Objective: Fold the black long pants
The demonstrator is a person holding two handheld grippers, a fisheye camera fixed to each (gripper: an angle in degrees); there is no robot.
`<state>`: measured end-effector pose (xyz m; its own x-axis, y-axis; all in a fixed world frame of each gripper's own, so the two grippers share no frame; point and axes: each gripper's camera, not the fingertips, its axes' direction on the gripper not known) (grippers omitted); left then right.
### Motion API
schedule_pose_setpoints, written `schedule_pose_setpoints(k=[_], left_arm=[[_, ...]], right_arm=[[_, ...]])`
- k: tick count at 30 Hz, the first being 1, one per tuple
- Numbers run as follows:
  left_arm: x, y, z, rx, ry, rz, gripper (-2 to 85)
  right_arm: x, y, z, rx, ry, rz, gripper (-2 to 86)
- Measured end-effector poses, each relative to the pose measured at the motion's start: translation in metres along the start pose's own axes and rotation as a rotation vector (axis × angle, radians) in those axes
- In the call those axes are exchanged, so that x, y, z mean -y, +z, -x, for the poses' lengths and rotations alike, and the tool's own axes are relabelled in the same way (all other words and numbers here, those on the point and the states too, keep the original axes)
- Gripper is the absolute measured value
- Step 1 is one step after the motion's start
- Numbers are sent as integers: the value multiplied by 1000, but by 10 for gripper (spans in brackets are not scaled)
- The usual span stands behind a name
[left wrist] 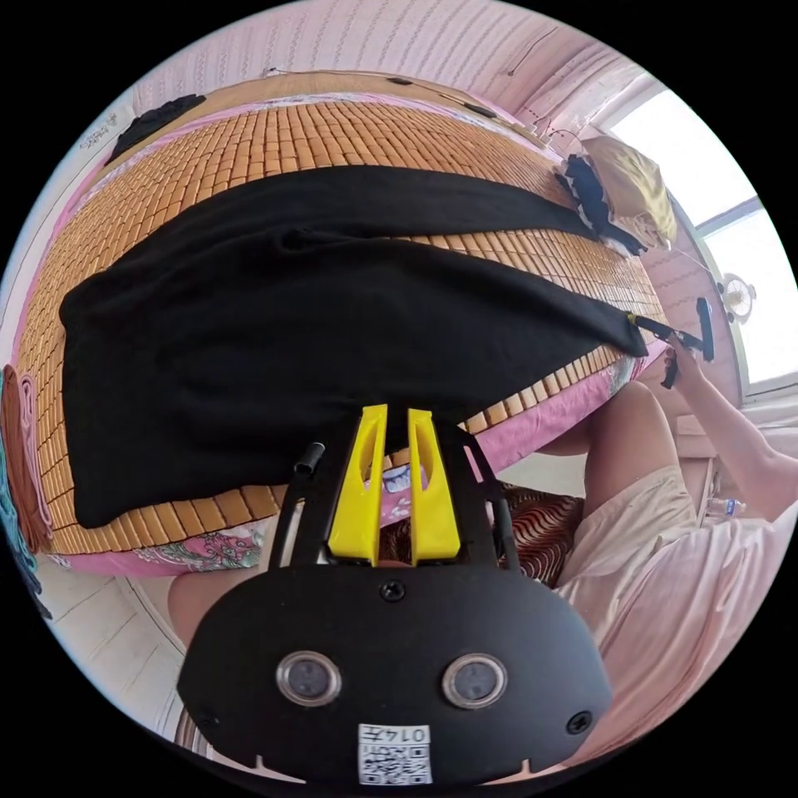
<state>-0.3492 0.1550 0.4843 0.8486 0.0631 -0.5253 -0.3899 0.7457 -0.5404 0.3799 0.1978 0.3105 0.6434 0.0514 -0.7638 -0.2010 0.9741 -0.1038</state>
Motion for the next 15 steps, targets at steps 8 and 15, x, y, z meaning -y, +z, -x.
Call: schedule_pose_setpoints(k=[8, 15], left_arm=[[-13, 9, 15, -59, -33, 5, 35], [-36, 7, 21, -111, -15, -16, 40]], right_arm=[[65, -43, 2, 80, -12, -48, 37], [78, -71, 33, -17, -34, -73, 50]])
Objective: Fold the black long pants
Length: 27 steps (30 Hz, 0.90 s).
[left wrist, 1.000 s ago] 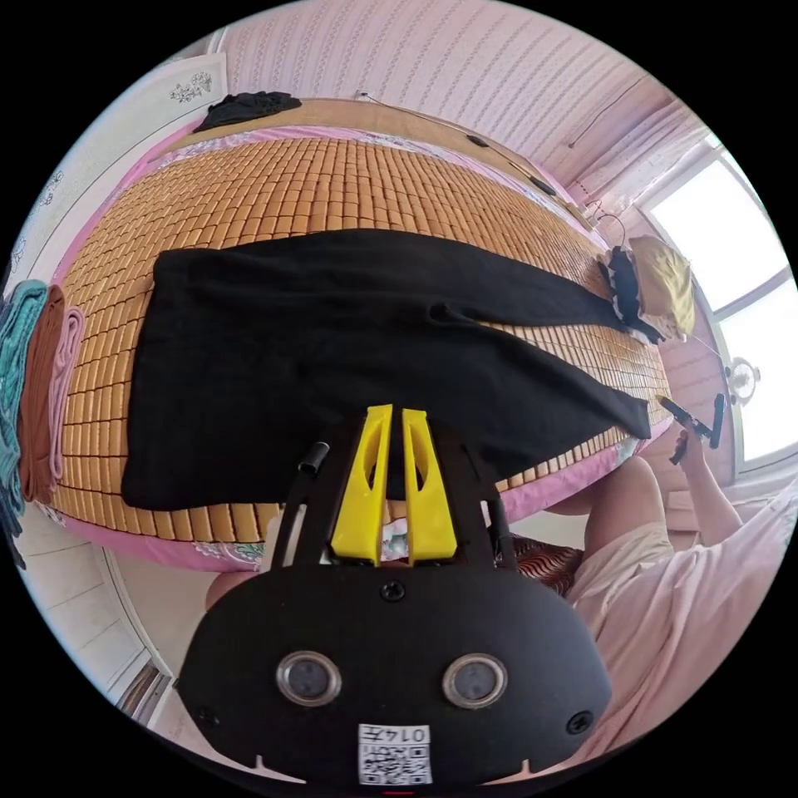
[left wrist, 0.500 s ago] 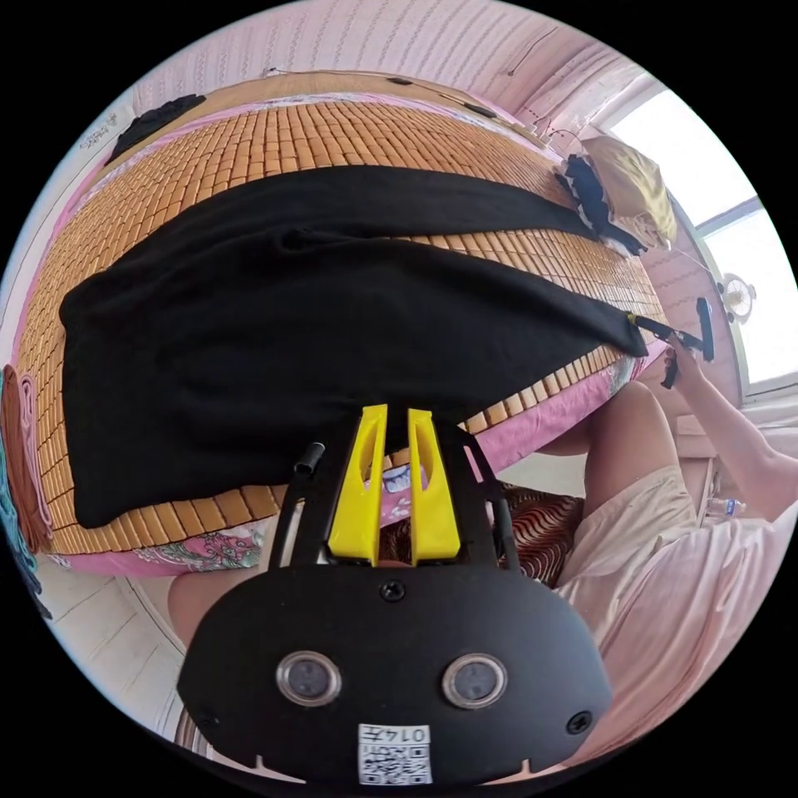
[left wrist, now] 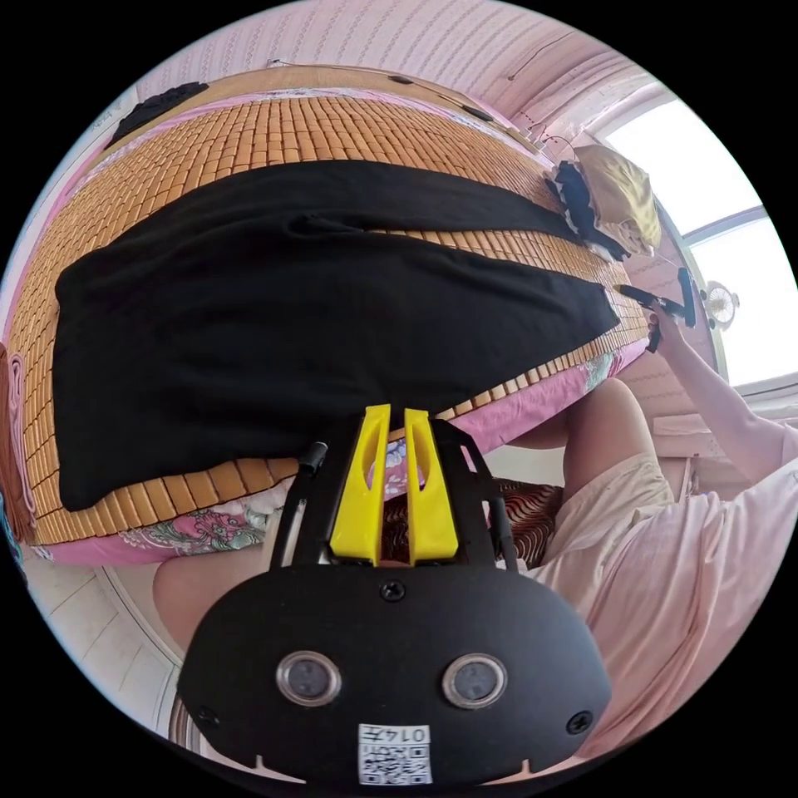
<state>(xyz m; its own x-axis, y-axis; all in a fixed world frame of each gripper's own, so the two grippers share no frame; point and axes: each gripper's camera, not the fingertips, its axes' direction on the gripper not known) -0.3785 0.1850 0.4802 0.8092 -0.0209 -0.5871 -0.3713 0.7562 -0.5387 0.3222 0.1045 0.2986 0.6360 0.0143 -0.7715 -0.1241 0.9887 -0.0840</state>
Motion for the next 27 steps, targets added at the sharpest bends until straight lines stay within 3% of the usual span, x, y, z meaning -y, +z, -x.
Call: schedule_pose_setpoints(k=[3, 10, 19, 23, 27], left_arm=[[-19, -14, 12, -18, -35, -61, 43], [-90, -65, 96, 43, -359, -339, 50], [-129, -76, 169, 304, -495, -341, 49], [-128, -63, 194, 301, -465, -325, 60], [-130, -41, 211, 253, -440, -283, 57]], right_arm=[[-1, -13, 20, 28, -47, -1, 55], [54, -45, 157, 81, -488, 12, 63], [144, -83, 452, 267, -1087, -8, 62], [168, -101, 586, 278, -1323, -33, 62], [192, -105, 678, 321, -1387, -29, 62]])
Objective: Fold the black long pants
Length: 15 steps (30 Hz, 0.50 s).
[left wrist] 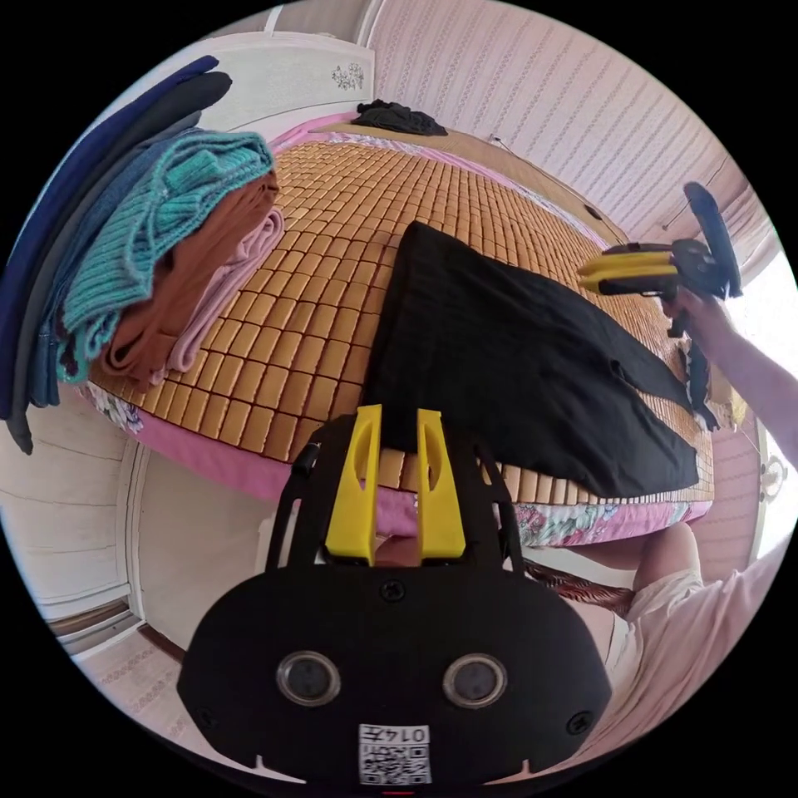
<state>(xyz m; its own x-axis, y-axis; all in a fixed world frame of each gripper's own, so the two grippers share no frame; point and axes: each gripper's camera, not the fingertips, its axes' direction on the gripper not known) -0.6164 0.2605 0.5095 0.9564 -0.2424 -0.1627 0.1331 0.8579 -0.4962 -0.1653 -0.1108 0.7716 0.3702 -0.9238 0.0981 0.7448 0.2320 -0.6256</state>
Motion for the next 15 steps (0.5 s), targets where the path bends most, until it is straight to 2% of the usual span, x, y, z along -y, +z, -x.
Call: schedule_pose_setpoints(k=[2, 5, 10, 12, 15], left_arm=[[-5, 10, 7, 5, 19, -3, 8], [-14, 13, 25, -82, -24, -58, -7], [-38, 7, 54, -117, -122, -147, -9], [-44, 12, 58, -81, -120, -137, -10], [-49, 11, 68, -96, -157, -173, -10]], right_arm=[[48, 14, -8, 40, -5, 11, 62], [84, 35, -13, 48, 22, 44, 60], [104, 68, -4, -14, -1, 100, 31], [101, 70, -3, -17, -26, 46, 19], [104, 72, -15, 61, 24, 42, 4]])
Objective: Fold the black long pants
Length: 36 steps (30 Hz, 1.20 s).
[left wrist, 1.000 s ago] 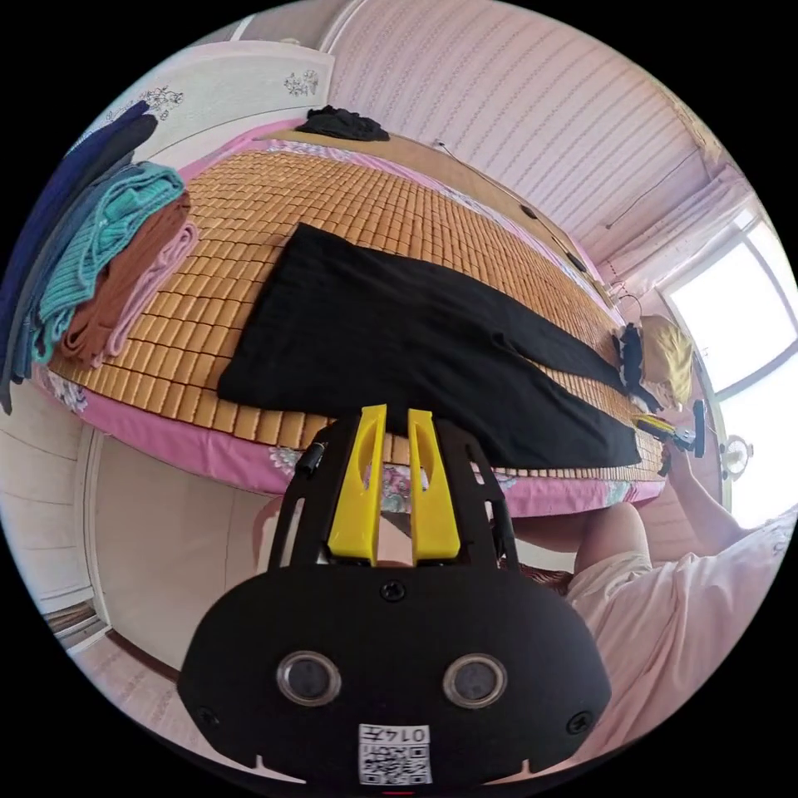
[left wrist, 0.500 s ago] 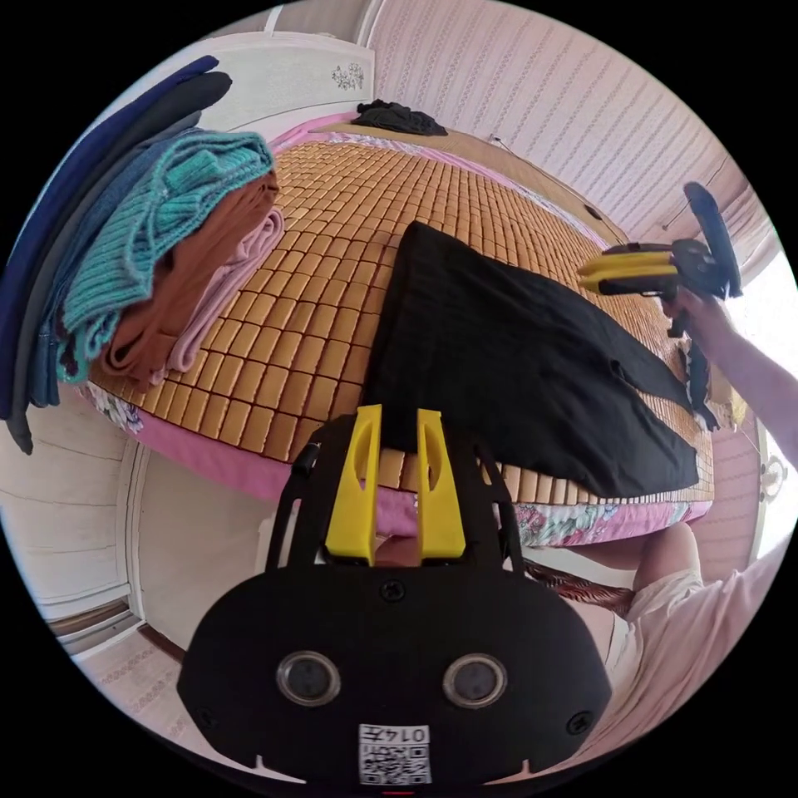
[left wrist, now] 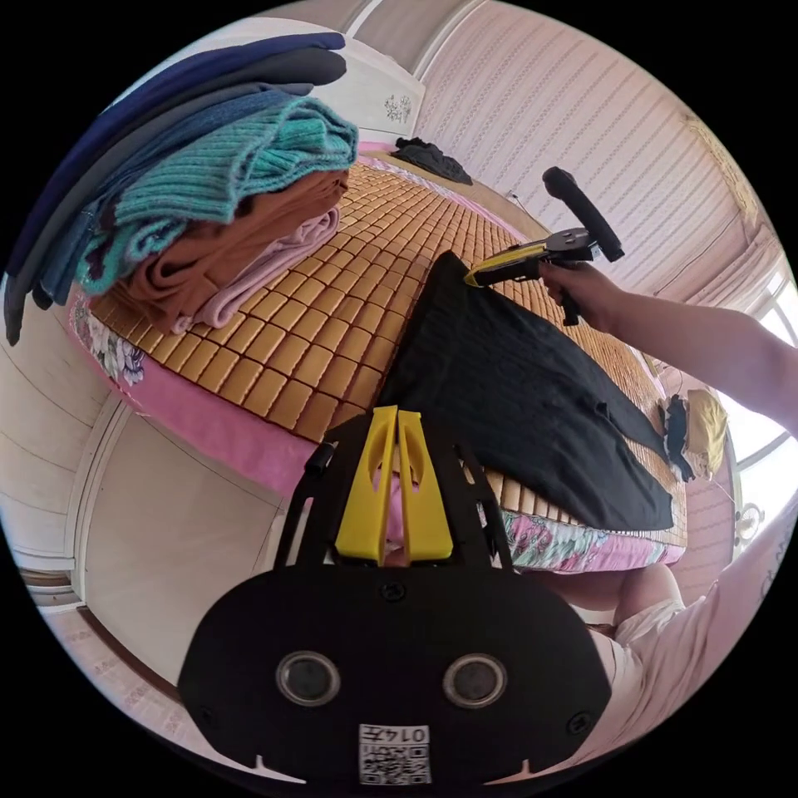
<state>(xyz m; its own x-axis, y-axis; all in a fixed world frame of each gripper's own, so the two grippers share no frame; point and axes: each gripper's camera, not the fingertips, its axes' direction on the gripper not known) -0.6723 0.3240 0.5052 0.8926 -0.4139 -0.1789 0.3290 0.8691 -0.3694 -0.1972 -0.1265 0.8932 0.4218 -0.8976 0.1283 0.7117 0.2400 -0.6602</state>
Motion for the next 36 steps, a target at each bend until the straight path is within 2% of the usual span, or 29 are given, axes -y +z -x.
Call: schedule_pose_setpoints(k=[6, 10, 12, 15, 17, 20, 23, 27, 30, 32, 36], left_arm=[[2, 4, 24, 50, -50, 16, -10], [5, -2, 37, 101, -64, 11, -10], [1, -4, 44, 95, -106, 0, -9], [-9, -18, 48, 82, -147, -54, -7], [-20, -35, 46, 92, -158, -110, -6], [-34, -46, 52, 14, -197, -123, -6], [-38, -45, 53, -137, -188, -27, -8], [-34, -48, 42, -136, -132, 37, -8], [-27, -54, 42, -136, -152, 23, -4], [-23, -57, 52, -121, -214, 7, 8], [-18, -58, 75, -140, -342, 16, 24]], right_arm=[[-36, -39, -9, -37, 155, -135, -9], [-157, -79, 12, -242, 258, -189, -9], [-228, -86, 23, -265, 327, -154, -9], [-358, -87, 45, -186, 502, -34, -6], [-463, -92, 69, -224, 767, 35, -4], [-569, -97, 110, -169, 994, 54, -3], [-624, -90, 154, -270, 1036, 170, -3], [-674, -80, 187, -440, 1192, 176, -5], [-719, -64, 193, -353, 1326, 133, -4], [-758, -56, 196, -217, 1429, -7, 10], [-820, -45, 197, -65, 1601, -230, 73]])
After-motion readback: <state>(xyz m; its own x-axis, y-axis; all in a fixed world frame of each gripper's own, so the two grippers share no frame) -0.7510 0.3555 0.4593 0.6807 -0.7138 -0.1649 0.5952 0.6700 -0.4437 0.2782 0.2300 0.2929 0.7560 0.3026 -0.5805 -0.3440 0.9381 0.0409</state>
